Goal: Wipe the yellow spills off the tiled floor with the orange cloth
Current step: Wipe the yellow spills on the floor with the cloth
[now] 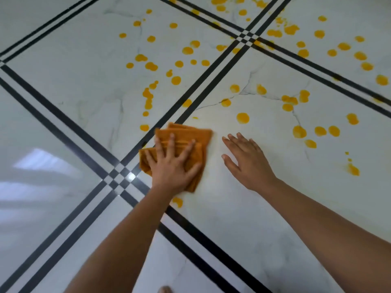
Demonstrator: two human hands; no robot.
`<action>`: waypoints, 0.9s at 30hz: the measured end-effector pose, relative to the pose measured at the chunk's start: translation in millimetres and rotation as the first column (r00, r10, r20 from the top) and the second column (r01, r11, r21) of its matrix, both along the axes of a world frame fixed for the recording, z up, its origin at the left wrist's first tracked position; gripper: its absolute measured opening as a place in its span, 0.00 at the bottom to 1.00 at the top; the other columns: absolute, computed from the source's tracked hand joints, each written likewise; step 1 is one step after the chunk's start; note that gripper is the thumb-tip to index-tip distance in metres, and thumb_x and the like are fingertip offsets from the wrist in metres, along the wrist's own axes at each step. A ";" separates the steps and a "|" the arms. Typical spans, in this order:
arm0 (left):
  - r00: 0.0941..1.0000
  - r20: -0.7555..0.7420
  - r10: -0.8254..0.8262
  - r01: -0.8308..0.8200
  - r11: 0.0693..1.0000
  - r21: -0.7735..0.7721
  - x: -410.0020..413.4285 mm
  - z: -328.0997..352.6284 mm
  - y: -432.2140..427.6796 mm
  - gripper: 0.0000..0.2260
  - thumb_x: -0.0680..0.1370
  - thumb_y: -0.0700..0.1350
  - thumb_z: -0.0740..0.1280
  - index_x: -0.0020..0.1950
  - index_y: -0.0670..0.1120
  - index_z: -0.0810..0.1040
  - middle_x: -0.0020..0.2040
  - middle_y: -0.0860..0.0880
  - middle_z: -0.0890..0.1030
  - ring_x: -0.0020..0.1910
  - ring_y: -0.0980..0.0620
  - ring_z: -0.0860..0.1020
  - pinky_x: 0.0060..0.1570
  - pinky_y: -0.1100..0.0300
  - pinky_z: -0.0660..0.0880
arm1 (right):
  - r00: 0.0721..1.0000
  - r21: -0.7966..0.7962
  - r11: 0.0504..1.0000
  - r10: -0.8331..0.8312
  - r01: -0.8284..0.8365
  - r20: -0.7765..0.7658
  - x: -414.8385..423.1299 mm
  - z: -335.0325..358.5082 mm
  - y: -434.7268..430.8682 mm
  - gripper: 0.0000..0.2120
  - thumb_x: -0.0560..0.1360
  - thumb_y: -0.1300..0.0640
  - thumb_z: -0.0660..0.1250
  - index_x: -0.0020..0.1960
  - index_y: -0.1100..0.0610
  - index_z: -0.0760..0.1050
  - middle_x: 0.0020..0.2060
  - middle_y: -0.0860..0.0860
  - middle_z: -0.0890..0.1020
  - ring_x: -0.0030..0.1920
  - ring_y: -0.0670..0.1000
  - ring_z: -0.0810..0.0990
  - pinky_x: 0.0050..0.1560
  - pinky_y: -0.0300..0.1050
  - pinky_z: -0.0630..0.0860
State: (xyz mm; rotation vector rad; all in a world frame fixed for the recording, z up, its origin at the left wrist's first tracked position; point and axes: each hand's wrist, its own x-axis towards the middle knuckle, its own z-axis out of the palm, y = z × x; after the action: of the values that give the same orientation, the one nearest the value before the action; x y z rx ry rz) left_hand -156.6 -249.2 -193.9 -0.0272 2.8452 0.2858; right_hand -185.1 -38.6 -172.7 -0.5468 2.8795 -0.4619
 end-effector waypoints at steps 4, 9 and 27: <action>0.999 -0.008 0.040 -0.040 0.997 0.059 58.4 5.3 10.2 0.31 0.71 0.74 0.43 0.71 0.68 0.35 0.76 0.48 0.33 0.70 0.37 0.28 0.63 0.32 0.29 | 1.000 -0.006 1.000 -0.004 0.004 -0.001 4.9 0.4 -17.4 0.33 0.74 0.40 0.41 0.73 0.54 0.61 0.72 0.53 0.65 0.74 0.54 0.58 0.72 0.51 0.52; 0.998 -0.016 -0.054 0.054 0.999 -0.008 54.9 -1.5 -28.8 0.30 0.71 0.74 0.42 0.71 0.70 0.37 0.77 0.48 0.37 0.72 0.37 0.31 0.65 0.30 0.33 | 1.000 -0.008 1.000 -0.012 0.012 -0.005 9.6 -0.5 -31.4 0.32 0.75 0.41 0.42 0.73 0.54 0.61 0.72 0.54 0.65 0.74 0.55 0.58 0.72 0.53 0.52; 0.999 -0.015 -0.033 0.033 0.999 0.020 18.3 -0.1 -78.1 0.31 0.72 0.73 0.42 0.72 0.67 0.37 0.77 0.50 0.40 0.73 0.40 0.34 0.66 0.34 0.35 | 1.000 0.106 0.994 -0.003 0.004 -0.010 -7.2 1.7 -69.5 0.27 0.78 0.44 0.47 0.74 0.53 0.57 0.74 0.53 0.62 0.75 0.54 0.55 0.73 0.52 0.49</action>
State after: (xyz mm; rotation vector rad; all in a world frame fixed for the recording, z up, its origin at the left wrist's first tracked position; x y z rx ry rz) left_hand -138.3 -327.2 -194.1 0.0256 2.8539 0.3095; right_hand -192.2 -108.2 -171.1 -0.5287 2.8938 -0.3058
